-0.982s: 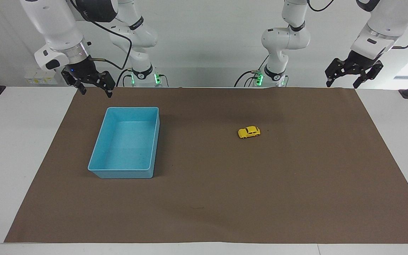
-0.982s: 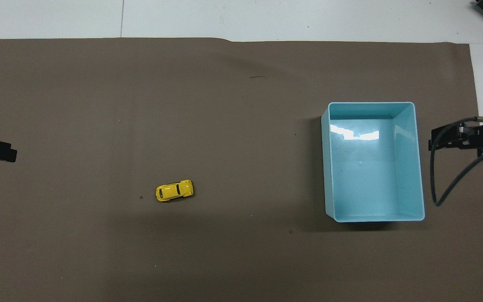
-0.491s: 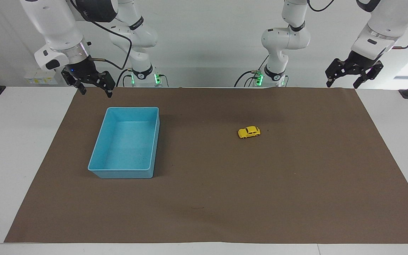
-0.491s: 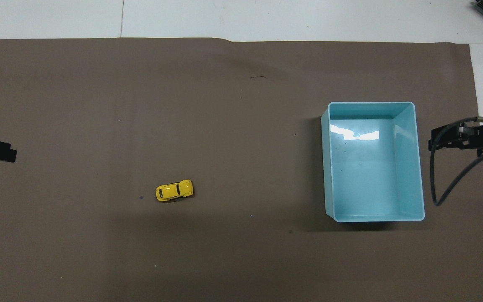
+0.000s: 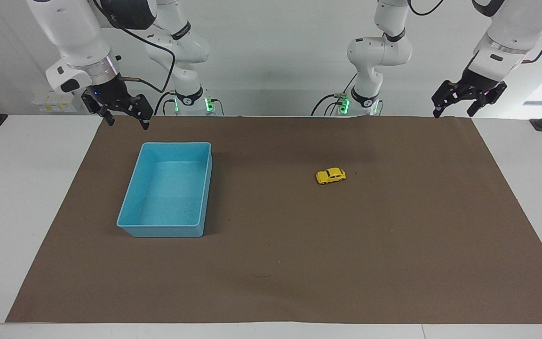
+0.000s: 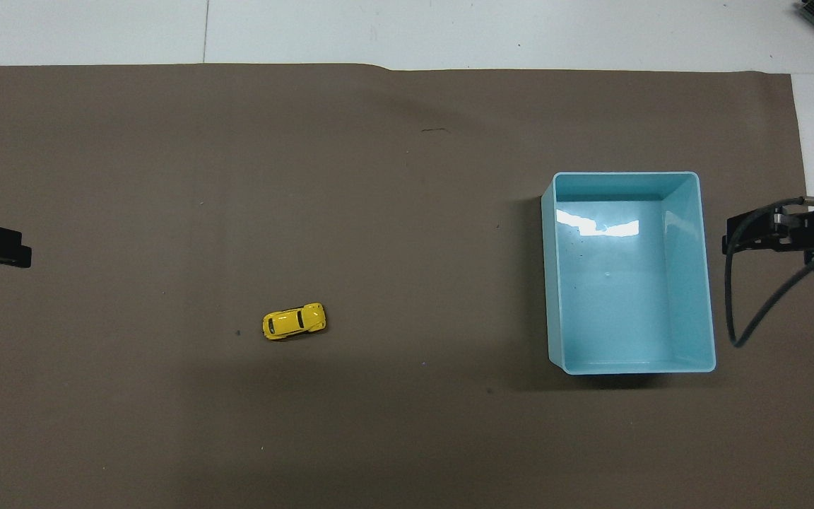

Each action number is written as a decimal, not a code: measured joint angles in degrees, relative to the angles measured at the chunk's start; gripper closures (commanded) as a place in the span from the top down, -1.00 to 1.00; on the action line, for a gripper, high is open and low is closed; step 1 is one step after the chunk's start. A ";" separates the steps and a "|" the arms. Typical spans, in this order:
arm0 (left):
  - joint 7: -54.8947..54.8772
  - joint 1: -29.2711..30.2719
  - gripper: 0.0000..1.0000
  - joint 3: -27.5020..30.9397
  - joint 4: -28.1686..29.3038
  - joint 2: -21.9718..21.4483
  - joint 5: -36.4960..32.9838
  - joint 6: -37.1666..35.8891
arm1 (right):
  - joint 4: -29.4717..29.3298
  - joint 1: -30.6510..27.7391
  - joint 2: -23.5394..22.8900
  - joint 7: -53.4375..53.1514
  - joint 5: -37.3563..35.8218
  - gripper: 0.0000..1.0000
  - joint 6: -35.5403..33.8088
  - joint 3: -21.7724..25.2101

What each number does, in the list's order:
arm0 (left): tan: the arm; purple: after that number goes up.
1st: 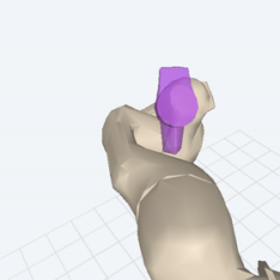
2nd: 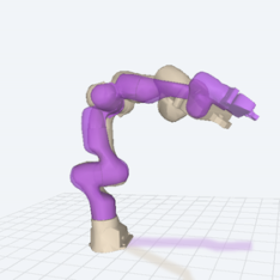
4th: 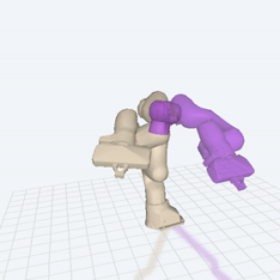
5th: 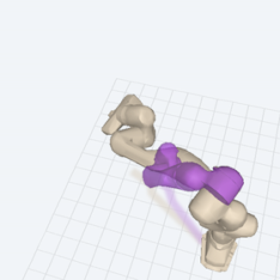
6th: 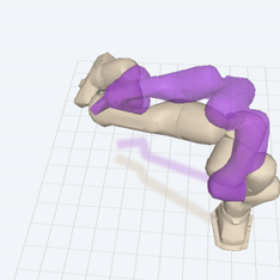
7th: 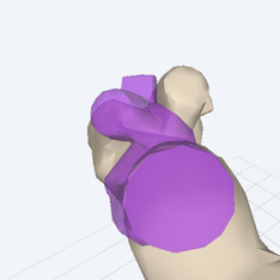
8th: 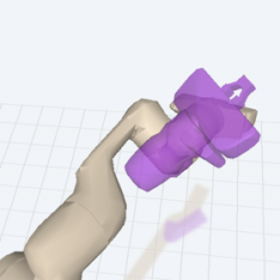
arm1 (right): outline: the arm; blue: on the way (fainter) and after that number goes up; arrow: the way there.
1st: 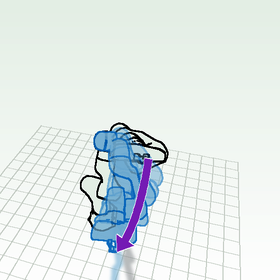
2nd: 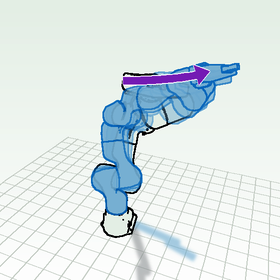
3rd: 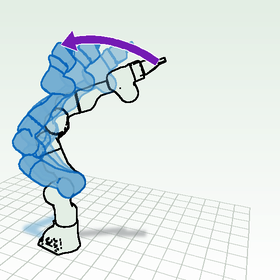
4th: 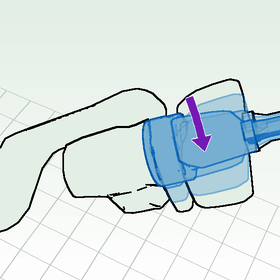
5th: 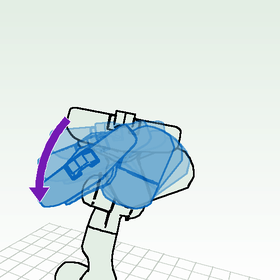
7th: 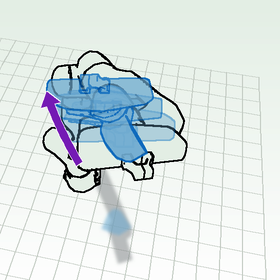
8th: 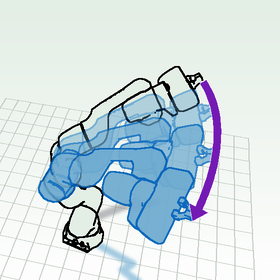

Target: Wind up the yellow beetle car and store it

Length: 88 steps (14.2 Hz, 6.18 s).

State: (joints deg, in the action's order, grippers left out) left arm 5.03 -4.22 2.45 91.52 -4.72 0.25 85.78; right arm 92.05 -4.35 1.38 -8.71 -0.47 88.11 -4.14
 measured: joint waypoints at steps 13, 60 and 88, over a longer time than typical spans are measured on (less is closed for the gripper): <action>72.57 -5.66 1.00 -0.70 10.02 1.20 0.04 9.17 | 0.00 0.00 0.00 0.00 0.00 1.00 0.00 0.00; 102.36 -14.51 -1.00 0.07 47.08 4.69 4.11 54.29 | 0.00 0.00 0.00 0.00 0.00 1.00 0.00 0.00; 88.33 -8.42 1.00 1.27 23.42 4.30 4.05 34.32 | 0.00 0.19 -0.43 1.96 0.10 1.00 0.83 -0.03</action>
State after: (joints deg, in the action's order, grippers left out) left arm 93.37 -12.64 3.72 114.94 -0.42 4.31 120.10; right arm 92.04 -4.16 0.95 -6.75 -0.37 88.94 -4.16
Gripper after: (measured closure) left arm 0.000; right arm 0.000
